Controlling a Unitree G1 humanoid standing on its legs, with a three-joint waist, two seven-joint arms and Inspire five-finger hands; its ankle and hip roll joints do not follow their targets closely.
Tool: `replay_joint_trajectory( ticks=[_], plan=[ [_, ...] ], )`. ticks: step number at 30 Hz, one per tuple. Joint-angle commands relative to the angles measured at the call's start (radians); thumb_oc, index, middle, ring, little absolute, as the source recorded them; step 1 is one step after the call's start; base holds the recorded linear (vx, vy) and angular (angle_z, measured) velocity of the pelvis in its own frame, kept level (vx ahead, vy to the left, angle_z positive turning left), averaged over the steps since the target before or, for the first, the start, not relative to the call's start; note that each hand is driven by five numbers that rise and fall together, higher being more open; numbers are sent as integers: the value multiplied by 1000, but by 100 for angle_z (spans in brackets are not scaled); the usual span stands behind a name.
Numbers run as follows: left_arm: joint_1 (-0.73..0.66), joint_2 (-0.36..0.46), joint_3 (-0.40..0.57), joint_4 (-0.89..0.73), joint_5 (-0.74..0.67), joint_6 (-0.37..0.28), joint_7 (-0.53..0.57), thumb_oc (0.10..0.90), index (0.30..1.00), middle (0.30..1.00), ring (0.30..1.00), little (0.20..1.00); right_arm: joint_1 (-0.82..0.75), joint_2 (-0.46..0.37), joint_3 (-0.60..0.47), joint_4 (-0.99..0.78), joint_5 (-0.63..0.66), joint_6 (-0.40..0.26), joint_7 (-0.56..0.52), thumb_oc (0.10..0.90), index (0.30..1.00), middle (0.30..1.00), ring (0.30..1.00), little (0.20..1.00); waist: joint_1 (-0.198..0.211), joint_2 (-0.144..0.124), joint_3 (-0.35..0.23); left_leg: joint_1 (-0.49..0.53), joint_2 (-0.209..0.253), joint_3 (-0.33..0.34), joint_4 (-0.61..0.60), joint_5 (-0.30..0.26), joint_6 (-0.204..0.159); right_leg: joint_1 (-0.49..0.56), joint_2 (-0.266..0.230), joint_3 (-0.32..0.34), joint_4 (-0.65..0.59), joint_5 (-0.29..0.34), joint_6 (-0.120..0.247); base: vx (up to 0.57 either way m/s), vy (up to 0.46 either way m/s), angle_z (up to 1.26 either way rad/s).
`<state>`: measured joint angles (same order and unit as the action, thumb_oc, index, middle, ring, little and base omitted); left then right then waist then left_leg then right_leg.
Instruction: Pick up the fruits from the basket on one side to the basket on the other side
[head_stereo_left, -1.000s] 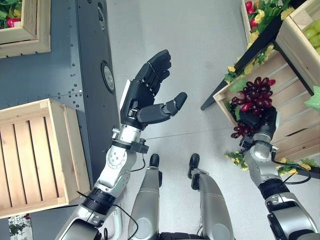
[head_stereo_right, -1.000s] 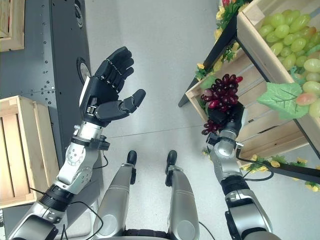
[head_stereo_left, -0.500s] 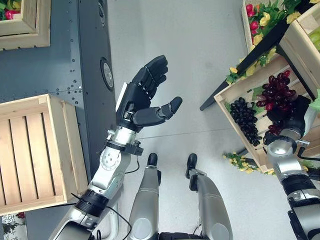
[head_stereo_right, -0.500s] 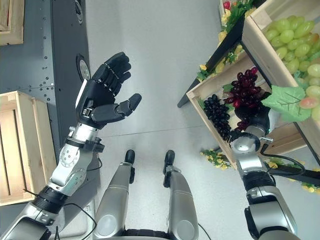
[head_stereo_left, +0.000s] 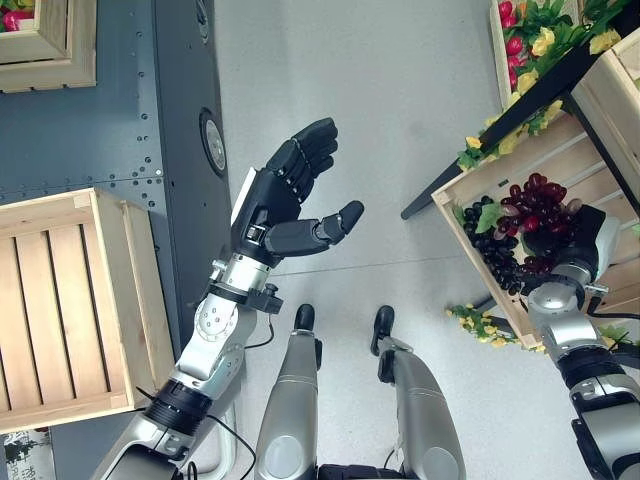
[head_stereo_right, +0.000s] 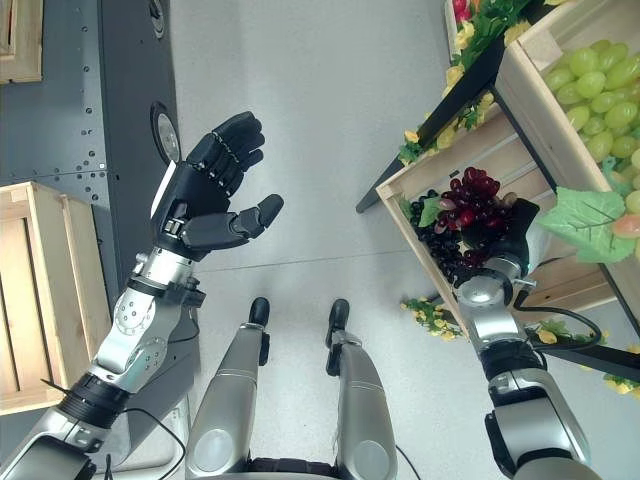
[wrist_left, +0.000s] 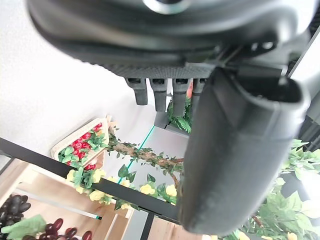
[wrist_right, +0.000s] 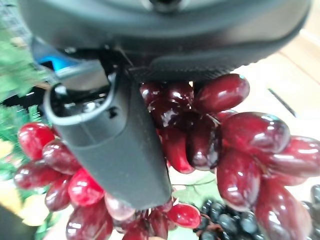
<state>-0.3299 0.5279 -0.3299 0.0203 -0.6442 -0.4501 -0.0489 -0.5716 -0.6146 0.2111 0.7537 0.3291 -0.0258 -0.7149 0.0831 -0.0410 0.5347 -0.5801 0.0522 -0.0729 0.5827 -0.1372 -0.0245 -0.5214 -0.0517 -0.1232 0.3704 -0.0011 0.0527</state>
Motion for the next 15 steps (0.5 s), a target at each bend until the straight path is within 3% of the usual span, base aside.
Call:
replay_joint_trajectory(
  ticks=[1, 2, 3, 15],
  plan=[
    [-75, 9, 31, -138, -8, -69, -16, 800, 900, 900, 900, 900, -84, -90, -36, -16, 47, -73, -55, 532, 498, 498, 498, 498, 9, 1, -15, -66, -31, 69, 21, 11, 39, 94, 34, -57, 29, -54, -54, 0, 0, 0],
    [-80, 6, 30, -131, -11, -72, -22, 800, 900, 900, 900, 900, -90, -86, -46, -6, 52, -72, -60, 731, 796, 796, 796, 796, 6, 5, -15, -78, -35, 68, 21, 18, 38, 82, 32, -59, 31, -51, -55, 0, 0, 0],
    [-83, 4, 28, -126, -13, -74, -26, 800, 900, 900, 900, 900, -98, -86, -48, 5, 52, -70, -68, 800, 900, 900, 900, 900, 5, 8, -15, -82, -35, 68, 20, 20, 38, 75, 32, -59, 34, -50, -55, 0, 0, 0],
    [-128, -1, 1, -114, -27, -89, -5, 800, 900, 900, 900, 900, -196, -107, -80, 44, 49, -74, -229, 800, 900, 900, 900, 900, -10, 42, -15, -125, -43, 86, -3, 33, 42, -11, 29, -42, 55, -48, -53, -38, 19, -2]
  ],
)
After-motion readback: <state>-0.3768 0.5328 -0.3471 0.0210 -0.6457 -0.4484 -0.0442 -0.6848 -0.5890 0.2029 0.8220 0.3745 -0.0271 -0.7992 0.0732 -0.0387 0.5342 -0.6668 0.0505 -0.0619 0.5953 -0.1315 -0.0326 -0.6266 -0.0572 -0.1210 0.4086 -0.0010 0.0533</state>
